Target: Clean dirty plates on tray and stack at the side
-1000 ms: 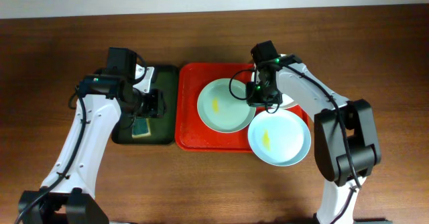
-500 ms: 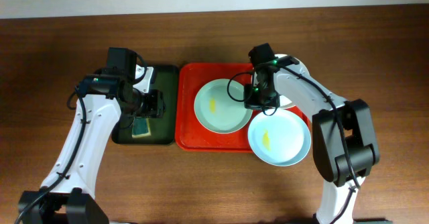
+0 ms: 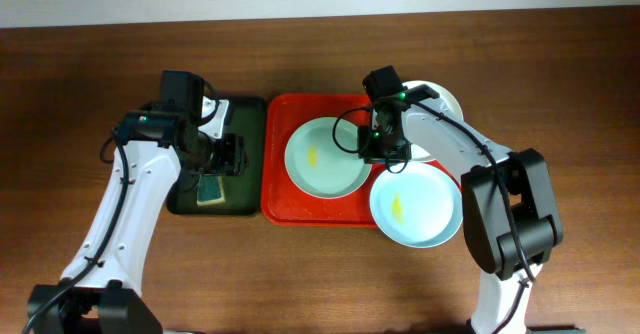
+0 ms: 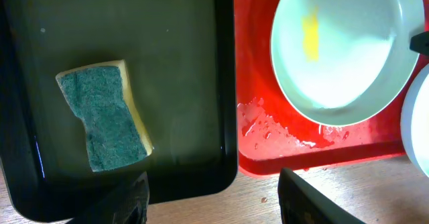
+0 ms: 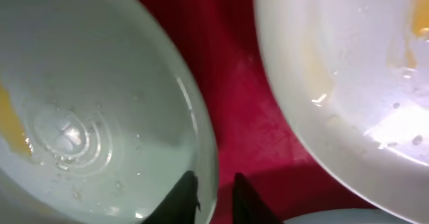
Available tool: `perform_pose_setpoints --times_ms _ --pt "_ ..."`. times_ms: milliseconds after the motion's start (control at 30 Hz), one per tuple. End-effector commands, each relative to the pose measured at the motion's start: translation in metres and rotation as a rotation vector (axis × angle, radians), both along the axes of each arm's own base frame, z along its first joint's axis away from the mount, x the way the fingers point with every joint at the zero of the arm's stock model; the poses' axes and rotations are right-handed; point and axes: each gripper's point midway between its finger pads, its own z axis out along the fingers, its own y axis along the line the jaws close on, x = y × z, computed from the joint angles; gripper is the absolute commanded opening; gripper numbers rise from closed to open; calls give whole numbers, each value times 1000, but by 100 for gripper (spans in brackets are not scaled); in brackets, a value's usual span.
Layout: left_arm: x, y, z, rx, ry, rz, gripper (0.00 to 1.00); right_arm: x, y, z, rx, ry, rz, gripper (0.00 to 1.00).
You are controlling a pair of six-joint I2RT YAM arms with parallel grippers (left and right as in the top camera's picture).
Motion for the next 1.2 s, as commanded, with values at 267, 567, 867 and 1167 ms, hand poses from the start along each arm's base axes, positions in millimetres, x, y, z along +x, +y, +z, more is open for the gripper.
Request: perform_pose_setpoints --times_ms 267,567,867,1167 --pt "-1 1 -4 7 14 8 60 1 -5 -15 -39 -10 2 8" --pt "2 35 -7 162 12 181 51 0 -4 -15 -34 -9 2 4" --pt "-1 30 -8 136 30 173 28 -6 -7 -16 -40 29 -87 4" --pt "-1 48 -35 246 106 232 33 -6 -7 -16 -43 25 -56 4"
